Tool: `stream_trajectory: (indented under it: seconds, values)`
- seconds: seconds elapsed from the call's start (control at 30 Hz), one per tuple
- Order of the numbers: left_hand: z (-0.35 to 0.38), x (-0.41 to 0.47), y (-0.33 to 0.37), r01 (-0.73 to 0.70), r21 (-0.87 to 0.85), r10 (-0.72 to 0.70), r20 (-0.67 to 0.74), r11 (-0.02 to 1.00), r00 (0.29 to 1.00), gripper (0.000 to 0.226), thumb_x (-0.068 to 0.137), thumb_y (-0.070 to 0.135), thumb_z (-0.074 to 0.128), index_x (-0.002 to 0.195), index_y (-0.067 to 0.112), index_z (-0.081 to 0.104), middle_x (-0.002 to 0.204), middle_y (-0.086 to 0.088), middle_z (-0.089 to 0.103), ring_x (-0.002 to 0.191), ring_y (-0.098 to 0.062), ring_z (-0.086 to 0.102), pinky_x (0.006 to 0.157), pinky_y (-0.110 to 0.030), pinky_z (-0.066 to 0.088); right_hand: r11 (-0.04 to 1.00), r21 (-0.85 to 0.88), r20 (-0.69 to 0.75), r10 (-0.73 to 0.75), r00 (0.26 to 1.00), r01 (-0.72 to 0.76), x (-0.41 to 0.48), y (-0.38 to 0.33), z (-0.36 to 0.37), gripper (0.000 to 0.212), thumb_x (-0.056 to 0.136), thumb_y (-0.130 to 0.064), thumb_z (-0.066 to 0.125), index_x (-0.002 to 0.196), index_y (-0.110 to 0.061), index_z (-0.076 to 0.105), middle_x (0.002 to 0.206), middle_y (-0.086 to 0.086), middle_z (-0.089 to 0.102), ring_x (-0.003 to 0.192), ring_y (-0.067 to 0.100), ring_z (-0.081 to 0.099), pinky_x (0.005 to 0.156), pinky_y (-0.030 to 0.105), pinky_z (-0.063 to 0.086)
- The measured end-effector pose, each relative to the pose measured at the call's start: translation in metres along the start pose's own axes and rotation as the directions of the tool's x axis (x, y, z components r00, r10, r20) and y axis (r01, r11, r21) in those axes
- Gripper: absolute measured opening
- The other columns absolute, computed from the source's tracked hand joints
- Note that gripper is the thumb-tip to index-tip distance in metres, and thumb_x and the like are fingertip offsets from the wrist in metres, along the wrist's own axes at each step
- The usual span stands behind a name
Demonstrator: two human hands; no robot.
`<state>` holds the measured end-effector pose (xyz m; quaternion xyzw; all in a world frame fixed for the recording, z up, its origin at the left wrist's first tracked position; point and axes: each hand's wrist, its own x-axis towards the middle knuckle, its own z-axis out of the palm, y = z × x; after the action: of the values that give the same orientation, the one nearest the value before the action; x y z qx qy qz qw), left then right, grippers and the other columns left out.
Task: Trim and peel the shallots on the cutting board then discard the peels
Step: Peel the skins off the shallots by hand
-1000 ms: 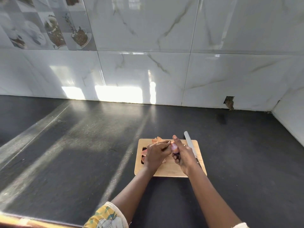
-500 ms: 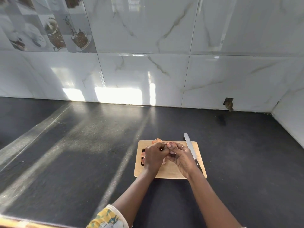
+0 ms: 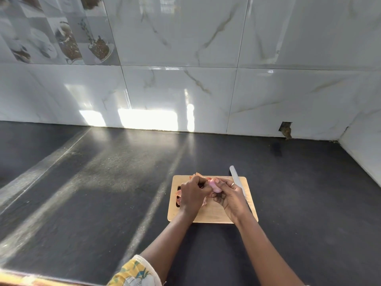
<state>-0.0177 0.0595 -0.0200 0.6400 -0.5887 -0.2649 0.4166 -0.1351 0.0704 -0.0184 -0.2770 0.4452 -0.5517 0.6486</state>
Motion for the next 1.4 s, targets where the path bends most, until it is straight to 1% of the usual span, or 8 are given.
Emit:
stream_trajectory:
  seconds: [0.13,0.3,0.47,0.57,0.7,0.97,1.3,1.4]
  values:
    - [-0.002,-0.003,0.005,0.025,-0.073,-0.026,-0.011,0.997,1.0,0.012,0.08,0.022,0.067,0.085,0.012,0.073,0.078,-0.002,0.072,0.072,-0.013,0.064,0.069,-0.021,0.045,0.999,0.046,0.014,-0.003,1.0,0.002,-0.001,-0.002,0.002,0.016,0.093,-0.011,0.055,0.101,0.002,0.06,0.07,0.01,0.066,0.052,0.014,0.06,0.048,0.021,0.05]
    - [-0.006,-0.007,0.005,0.061,-0.262,-0.045,0.066,0.963,0.997,0.019,0.091,0.016,0.055,0.093,0.018,0.074,0.081,0.005,0.073,0.067,0.006,0.06,0.065,-0.01,0.042,0.997,0.071,-0.032,0.013,0.999,-0.011,-0.001,-0.007,0.001,0.011,0.097,-0.013,0.048,0.096,-0.009,0.057,0.074,0.009,0.066,0.053,0.015,0.063,0.048,0.023,0.051]
    - [-0.004,-0.007,0.005,0.027,-0.238,-0.005,0.091,0.971,0.996,0.015,0.079,0.026,0.071,0.093,0.022,0.074,0.081,0.011,0.072,0.073,0.011,0.062,0.065,-0.004,0.044,0.994,0.114,-0.006,-0.002,1.0,0.002,0.001,-0.004,0.0,0.007,0.097,-0.007,0.046,0.095,-0.01,0.053,0.08,0.011,0.063,0.07,0.021,0.066,0.061,0.03,0.058]
    - [-0.003,-0.006,0.003,-0.004,-0.22,0.02,0.071,0.975,0.997,0.011,0.08,0.022,0.07,0.09,0.022,0.075,0.082,0.007,0.074,0.073,0.006,0.063,0.069,-0.012,0.048,0.988,0.151,-0.004,-0.017,1.0,0.017,0.001,-0.004,0.001,0.01,0.095,-0.001,0.048,0.095,-0.008,0.055,0.083,0.012,0.064,0.075,0.022,0.065,0.063,0.028,0.059]
    - [-0.004,-0.005,0.003,-0.035,-0.172,0.042,0.035,0.984,0.999,0.011,0.083,0.012,0.066,0.089,0.012,0.075,0.084,0.0,0.074,0.067,0.016,0.057,0.064,-0.002,0.039,0.989,0.147,-0.035,-0.017,0.999,0.022,0.004,-0.002,0.0,0.009,0.095,-0.004,0.049,0.096,-0.006,0.058,0.09,0.014,0.063,0.078,0.023,0.063,0.065,0.027,0.059]
    - [-0.001,-0.001,0.0,-0.011,-0.098,0.013,0.02,0.995,1.0,0.013,0.087,0.008,0.057,0.089,0.009,0.069,0.085,-0.005,0.072,0.08,-0.02,0.063,0.064,-0.016,0.037,0.986,0.167,-0.022,-0.004,1.0,0.007,0.006,0.0,0.005,0.019,0.101,-0.021,0.04,0.095,-0.007,0.052,0.084,0.017,0.064,0.069,0.022,0.064,0.062,0.028,0.055]
    - [0.001,0.001,-0.006,0.171,-0.283,-0.156,0.074,0.944,0.985,0.02,0.092,0.009,0.049,0.079,0.019,0.061,0.084,-0.006,0.07,0.083,-0.023,0.068,0.08,-0.04,0.054,0.955,0.288,-0.043,0.079,0.996,-0.063,0.002,-0.007,0.006,0.03,0.101,-0.026,0.041,0.088,-0.004,0.056,0.065,0.012,0.067,0.052,0.016,0.061,0.05,0.023,0.053]
    - [0.001,0.002,-0.001,0.257,-0.45,-0.244,0.088,0.855,0.966,0.018,0.097,0.007,0.041,0.088,0.01,0.055,0.082,-0.013,0.069,0.073,-0.016,0.071,0.067,-0.033,0.058,0.955,0.279,-0.06,0.119,0.991,-0.097,0.005,-0.006,0.001,0.029,0.1,-0.03,0.043,0.092,-0.005,0.057,0.06,0.01,0.063,0.048,0.015,0.059,0.046,0.023,0.05]
